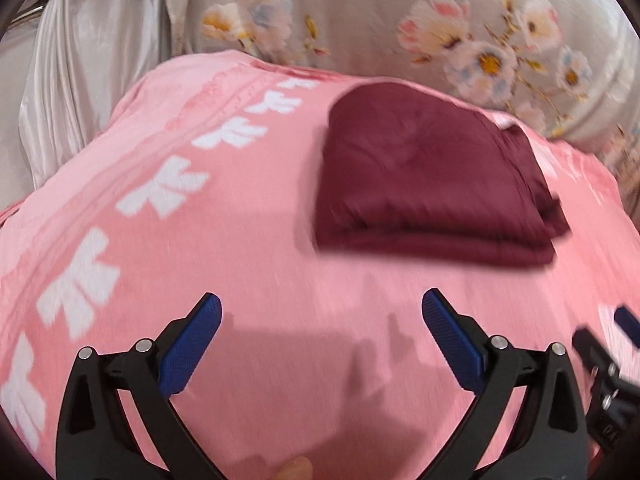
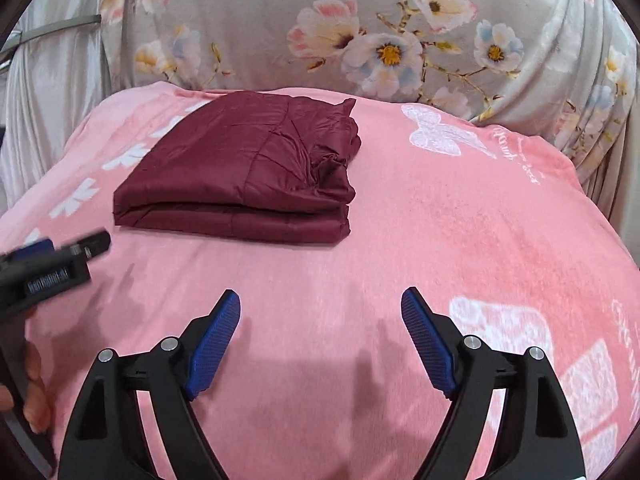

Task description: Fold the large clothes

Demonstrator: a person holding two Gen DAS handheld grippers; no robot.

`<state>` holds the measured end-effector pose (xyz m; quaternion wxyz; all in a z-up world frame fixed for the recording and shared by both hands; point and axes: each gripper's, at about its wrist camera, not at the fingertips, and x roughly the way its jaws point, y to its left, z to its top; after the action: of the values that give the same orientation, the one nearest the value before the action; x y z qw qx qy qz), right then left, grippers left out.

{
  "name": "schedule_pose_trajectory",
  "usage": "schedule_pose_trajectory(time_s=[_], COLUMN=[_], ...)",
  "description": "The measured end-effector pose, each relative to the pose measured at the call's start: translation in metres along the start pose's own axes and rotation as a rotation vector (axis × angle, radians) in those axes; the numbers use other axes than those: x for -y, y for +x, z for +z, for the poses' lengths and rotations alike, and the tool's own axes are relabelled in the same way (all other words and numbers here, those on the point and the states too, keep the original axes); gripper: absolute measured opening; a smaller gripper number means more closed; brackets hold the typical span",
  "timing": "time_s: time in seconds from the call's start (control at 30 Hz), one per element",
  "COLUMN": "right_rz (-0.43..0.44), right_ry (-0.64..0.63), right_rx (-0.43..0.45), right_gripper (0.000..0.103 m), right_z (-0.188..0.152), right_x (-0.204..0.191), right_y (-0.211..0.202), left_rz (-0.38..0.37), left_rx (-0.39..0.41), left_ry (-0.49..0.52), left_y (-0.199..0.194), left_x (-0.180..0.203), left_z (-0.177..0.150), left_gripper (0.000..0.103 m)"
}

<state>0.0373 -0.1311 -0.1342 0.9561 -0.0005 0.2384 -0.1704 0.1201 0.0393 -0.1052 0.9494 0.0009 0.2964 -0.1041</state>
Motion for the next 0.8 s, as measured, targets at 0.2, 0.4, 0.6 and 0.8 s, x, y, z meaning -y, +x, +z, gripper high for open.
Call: schedule_pose_trajectory(time_s=[0.2,0.4,0.6,0.8], right_rz=[-0.021,-0.017,-0.009,-0.01], right_ry=[0.005,0.011,0.046,0.034], right_rx=[-0.071,-0.082,-0.099,-0.096], right_gripper=[0.086,0.086,0.086,0.086], right_z=[-0.011,-0.013,-0.014,-0.014], right_x=[-0.005,-0.003,0.004,0.005], right_y=[0.005,0.007,0.01,0.01], left_rz=[0.026,0.038,0.052,0.061], left_rx=[-0.028,-0.046,-0.045,-0.044], left_ry=[0.031,0.032,0.047,0.052], left_y=[-0.004,0.001,0.002,0.002], left_x=[0.011,0.011,0.014,0.015], left_z=[-0.015,-0.015,-0.016,-0.016], left_gripper=[0.098,0.098,0.098,0.098])
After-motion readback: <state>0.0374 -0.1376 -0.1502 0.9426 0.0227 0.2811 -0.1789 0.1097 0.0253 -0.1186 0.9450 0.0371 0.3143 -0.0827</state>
